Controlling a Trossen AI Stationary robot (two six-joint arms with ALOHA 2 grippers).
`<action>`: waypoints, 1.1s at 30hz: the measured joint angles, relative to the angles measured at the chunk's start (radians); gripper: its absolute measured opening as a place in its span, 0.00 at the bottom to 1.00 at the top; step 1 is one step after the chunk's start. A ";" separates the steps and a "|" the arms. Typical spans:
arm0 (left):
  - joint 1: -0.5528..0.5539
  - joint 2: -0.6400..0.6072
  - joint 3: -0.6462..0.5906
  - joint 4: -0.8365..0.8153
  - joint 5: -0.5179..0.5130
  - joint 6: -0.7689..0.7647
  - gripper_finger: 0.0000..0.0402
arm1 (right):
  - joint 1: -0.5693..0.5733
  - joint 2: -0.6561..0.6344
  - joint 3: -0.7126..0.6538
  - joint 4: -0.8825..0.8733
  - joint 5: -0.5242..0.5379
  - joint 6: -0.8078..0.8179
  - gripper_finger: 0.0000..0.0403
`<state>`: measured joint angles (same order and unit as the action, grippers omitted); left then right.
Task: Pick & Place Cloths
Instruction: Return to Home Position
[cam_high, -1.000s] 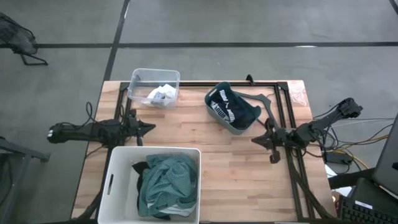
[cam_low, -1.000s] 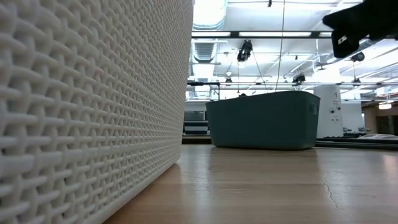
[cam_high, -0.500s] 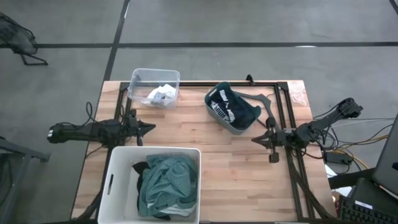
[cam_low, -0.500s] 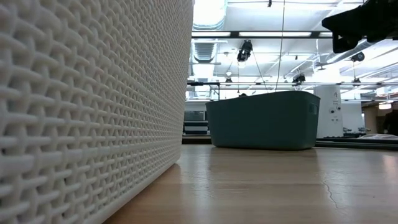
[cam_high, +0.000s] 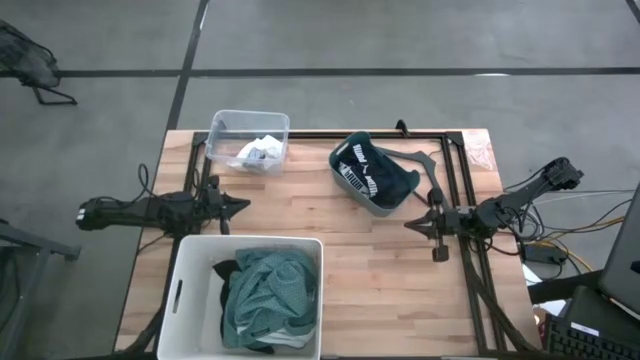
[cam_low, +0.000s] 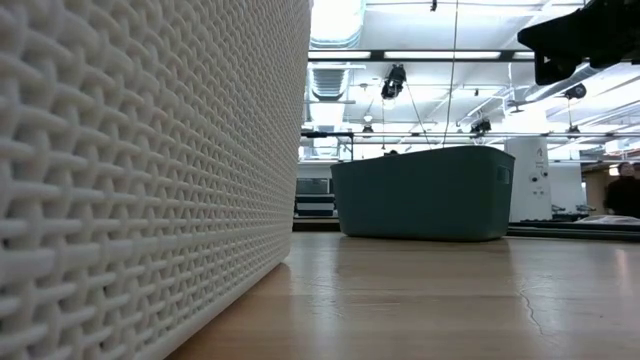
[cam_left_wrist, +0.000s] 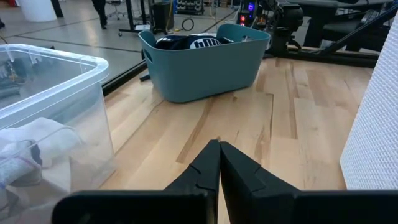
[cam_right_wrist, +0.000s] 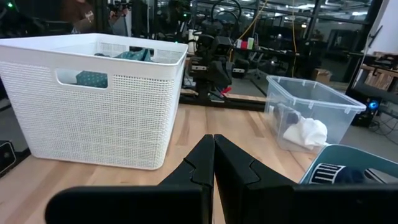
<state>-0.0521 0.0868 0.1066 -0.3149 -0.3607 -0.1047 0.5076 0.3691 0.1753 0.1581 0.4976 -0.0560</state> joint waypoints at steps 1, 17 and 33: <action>0.000 0.000 0.000 0.000 0.000 0.000 0.03 | 0.000 0.000 0.000 0.000 0.000 0.004 0.02; 0.000 0.000 0.000 0.000 0.000 0.000 0.03 | 0.000 0.000 0.000 0.000 0.000 0.011 0.02; 0.000 0.000 0.000 0.000 0.000 0.000 0.03 | 0.000 0.000 0.000 0.000 0.000 0.011 0.02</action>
